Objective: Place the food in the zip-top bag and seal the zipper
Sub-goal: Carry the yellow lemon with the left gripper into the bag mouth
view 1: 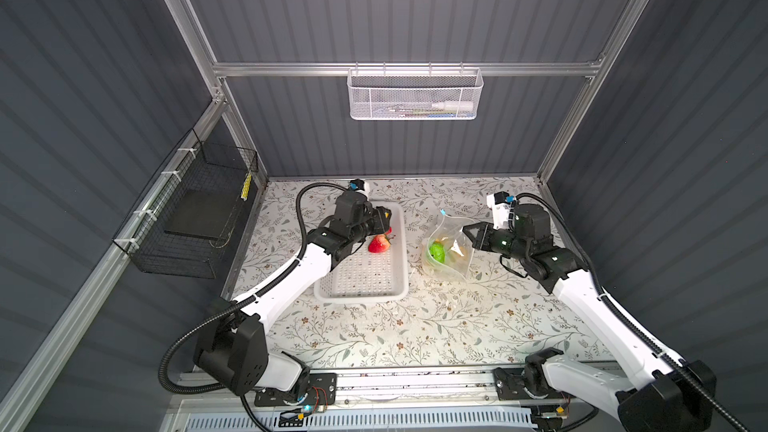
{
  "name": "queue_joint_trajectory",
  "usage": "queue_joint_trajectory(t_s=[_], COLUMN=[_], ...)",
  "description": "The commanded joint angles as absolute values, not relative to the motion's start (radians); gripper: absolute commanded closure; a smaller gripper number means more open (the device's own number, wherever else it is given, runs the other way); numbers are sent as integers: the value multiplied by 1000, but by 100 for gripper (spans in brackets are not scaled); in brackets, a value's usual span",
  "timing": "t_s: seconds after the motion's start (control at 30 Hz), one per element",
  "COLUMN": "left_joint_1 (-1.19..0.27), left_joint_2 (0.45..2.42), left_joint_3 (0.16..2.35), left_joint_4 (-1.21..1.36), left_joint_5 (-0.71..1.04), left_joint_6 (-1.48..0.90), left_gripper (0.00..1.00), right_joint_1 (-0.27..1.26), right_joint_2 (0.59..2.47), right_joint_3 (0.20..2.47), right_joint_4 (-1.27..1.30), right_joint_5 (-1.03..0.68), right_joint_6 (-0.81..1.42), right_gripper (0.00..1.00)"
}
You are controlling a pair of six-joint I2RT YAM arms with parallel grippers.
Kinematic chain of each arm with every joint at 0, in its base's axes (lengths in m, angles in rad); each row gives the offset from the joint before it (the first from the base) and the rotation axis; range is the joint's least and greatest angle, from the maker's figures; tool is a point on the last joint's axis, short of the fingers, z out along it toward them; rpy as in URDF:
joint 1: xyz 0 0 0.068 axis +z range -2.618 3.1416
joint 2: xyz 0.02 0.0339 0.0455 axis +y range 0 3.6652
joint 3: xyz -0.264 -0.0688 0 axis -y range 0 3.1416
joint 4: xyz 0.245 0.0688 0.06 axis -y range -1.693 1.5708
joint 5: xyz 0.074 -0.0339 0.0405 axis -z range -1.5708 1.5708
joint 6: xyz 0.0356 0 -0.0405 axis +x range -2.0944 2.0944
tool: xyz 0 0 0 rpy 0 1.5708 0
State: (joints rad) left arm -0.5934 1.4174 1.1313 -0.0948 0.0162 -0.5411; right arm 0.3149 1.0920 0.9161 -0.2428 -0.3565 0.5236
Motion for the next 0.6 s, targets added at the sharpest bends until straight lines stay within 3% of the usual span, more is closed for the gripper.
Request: queue_joint_trajectory(t_s=[0.0, 0.37, 0.57], left_joint_1=[-640, -896, -963], left_joint_2=[1387, 1453, 1551], left_joint_3=[1167, 1257, 1319], left_joint_4=[-12, 102, 51], left_joint_5=[97, 163, 107], left_joint_6=[-524, -427, -346], left_gripper=[47, 48, 48], right_joint_1=[318, 319, 321], right_joint_2=[1091, 1091, 1079], right_joint_3=[907, 905, 906], right_joint_4=[-218, -205, -205], right_joint_5=[-376, -388, -395], right_joint_6=[542, 562, 566], right_gripper=[100, 100, 100])
